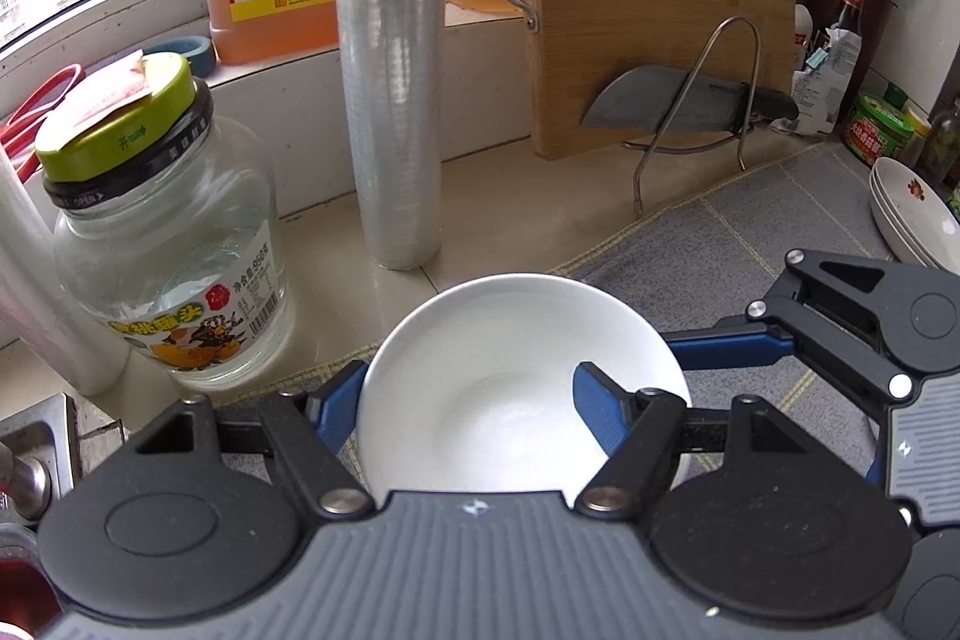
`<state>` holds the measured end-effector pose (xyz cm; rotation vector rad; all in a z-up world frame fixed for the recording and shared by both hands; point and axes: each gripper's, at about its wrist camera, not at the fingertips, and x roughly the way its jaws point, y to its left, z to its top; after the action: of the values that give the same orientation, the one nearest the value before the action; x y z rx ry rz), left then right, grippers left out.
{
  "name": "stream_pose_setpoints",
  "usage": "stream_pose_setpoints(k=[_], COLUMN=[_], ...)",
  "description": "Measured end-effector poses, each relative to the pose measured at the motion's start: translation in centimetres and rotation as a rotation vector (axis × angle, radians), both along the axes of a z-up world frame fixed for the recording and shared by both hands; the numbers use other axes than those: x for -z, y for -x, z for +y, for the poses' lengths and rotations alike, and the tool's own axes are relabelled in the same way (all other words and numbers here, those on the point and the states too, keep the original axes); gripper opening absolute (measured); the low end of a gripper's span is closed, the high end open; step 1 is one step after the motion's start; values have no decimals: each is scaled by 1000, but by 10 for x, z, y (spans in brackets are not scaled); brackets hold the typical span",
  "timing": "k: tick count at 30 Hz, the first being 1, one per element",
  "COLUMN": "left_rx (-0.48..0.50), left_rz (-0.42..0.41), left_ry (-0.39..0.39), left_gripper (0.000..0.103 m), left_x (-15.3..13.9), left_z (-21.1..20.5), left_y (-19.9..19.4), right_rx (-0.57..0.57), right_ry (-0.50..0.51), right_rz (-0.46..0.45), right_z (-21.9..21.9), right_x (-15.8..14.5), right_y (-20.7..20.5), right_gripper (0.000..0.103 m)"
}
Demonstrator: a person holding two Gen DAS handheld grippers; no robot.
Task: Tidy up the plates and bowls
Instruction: 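Lift the white bowl with the left tool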
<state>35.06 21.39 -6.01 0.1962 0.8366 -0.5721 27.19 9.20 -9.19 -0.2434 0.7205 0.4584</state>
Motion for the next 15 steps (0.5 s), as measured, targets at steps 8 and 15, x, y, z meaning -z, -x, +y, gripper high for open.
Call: stream_pose_setpoints(k=[8,15], left_rx=[15,28], left_rz=[-24,-41], left_ry=[-19,-18], left_gripper=[73,73], left_x=[-21,-34], left_z=[-13,-30], left_y=[32,54], right_rx=[-17,-12], right_ry=[0,-2], right_rz=[-6,-27], right_z=[-13,-31], right_x=[-23,-41], right_y=[27,53], right_gripper=[92,92])
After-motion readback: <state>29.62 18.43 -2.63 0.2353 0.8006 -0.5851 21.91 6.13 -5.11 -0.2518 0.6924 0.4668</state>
